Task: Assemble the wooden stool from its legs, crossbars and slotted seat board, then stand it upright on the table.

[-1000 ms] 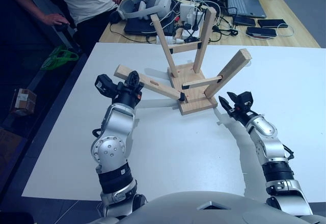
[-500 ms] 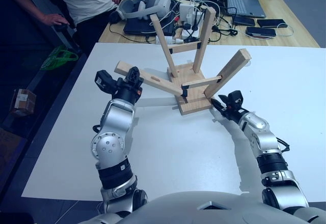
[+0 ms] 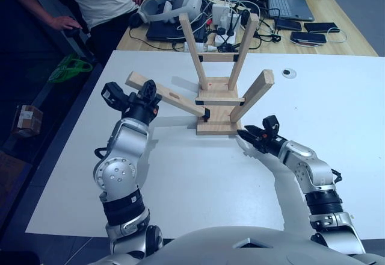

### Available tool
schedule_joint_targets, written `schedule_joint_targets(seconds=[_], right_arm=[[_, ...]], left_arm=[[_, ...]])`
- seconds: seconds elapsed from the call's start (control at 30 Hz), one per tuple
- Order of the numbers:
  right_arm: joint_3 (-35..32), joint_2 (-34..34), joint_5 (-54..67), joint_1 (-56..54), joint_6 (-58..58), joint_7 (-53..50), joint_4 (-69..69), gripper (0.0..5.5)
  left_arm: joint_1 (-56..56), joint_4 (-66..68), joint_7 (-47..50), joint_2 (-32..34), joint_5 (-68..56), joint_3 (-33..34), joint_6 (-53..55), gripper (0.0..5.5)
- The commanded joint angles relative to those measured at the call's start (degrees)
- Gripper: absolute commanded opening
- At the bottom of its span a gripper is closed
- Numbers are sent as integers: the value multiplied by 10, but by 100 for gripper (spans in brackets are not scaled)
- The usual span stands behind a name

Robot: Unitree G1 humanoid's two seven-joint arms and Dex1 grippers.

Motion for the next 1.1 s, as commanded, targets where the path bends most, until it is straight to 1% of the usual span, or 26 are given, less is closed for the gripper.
schedule_joint_targets(seconds=[0.03, 0.2, 0.37, 0.5, 0.67, 0.8, 0.9, 1.1], right_arm=[[-14, -10, 0, 12, 4, -12, -8, 203], [-22, -9, -4, 9, -4, -27, -6, 203], [-25, -12, -4, 10, -9, -32, -5, 203], [-28, -14, -5, 11, -10, -32, -4, 203], [-28, -12, -5, 11, -12, -33, -2, 203], [-29, -12, -6, 9, -15, -34, 1, 203], [-26, -11, -9, 8, -16, -36, 1, 203], [-20, -10, -10, 5, -17, -40, 0, 203]], left_arm=[[20, -14, 1, 0, 1, -8, 9, 101], [35, -16, -18, 15, 48, -28, 3, 101], [33, -12, -30, 20, 63, -21, 0, 101], [18, -7, -21, 17, 27, 9, 3, 101], [11, -1, -4, 12, 0, 27, 6, 101], [16, -2, -16, 26, 20, 6, 15, 101], [16, 0, -41, 51, 53, -16, 21, 101], [-46, 17, -48, 76, 89, -24, 30, 101]])
